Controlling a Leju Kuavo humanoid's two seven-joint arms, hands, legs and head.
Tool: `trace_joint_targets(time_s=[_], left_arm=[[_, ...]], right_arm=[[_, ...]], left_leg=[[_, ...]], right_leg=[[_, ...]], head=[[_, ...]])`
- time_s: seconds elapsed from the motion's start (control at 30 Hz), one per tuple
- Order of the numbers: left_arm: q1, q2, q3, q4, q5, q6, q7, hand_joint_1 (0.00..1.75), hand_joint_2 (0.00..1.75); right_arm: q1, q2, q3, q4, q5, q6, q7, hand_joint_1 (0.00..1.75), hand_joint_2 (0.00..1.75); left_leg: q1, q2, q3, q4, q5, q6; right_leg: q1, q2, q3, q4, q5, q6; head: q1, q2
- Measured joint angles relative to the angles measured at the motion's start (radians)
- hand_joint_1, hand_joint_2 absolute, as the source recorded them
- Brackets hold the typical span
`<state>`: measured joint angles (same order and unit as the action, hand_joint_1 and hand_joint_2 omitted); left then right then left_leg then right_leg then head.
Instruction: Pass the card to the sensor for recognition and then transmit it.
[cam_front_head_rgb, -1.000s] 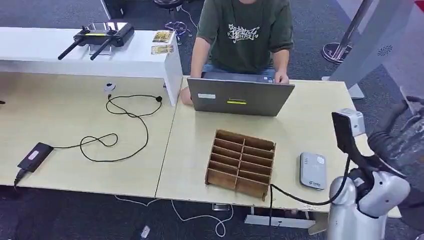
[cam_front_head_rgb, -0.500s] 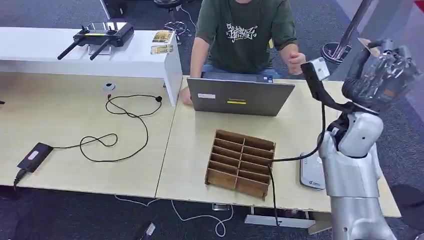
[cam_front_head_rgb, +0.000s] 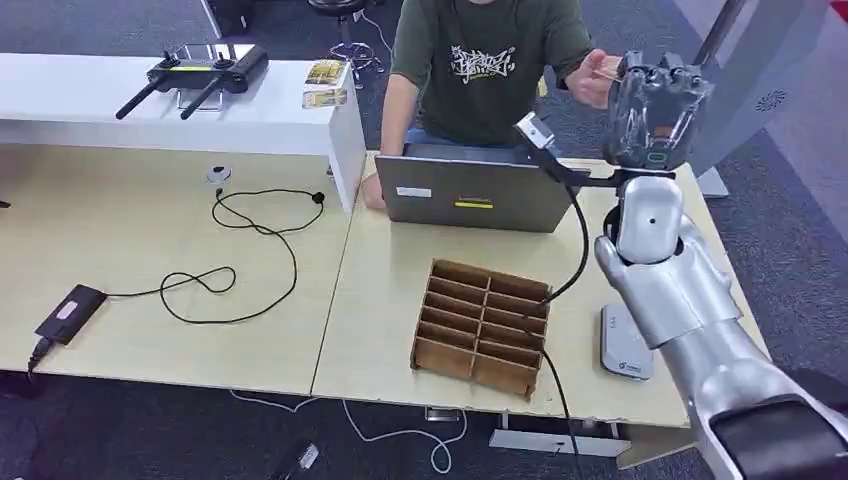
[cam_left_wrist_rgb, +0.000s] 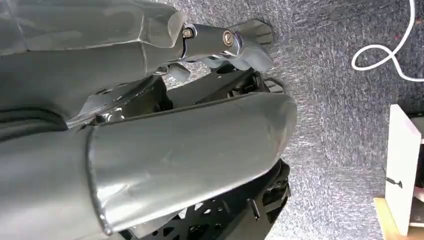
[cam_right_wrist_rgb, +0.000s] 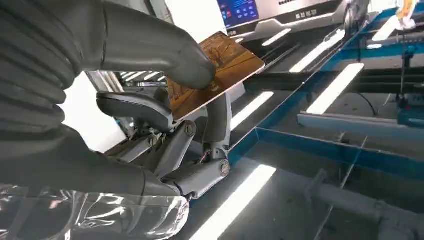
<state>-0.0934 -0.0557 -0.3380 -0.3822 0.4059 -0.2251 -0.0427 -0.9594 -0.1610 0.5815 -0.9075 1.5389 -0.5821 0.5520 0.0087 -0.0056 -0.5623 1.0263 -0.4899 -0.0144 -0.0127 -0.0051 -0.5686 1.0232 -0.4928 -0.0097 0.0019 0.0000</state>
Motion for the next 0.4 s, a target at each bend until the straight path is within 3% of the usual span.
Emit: trace_joint_targets(time_s=[0.13, 0.4], left_arm=[[-0.004, 0.001, -0.015, 0.000, 0.002, 0.000, 0.000, 0.00, 0.00], [-0.005, 0.001, -0.027, 0.000, 0.009, 0.000, 0.002, 0.00, 0.00]], right_arm=[[-0.036, -0.006, 0.079, 0.054, 0.000, 0.020, 0.013, 1.47, 1.75], [-0.063, -0.006, 0.133, 0.117, 0.000, 0.023, 0.013, 1.47, 1.75]], left_leg=[[0.000, 0.000, 0.000, 0.000, 0.000, 0.000], [0.000, 0.000, 0.000, 0.000, 0.000, 0.000]], right_leg=[[0.000, 0.000, 0.000, 0.000, 0.000, 0.000], [0.000, 0.000, 0.000, 0.000, 0.000, 0.000]], head=[[0.000, 0.000], [0.000, 0.000]])
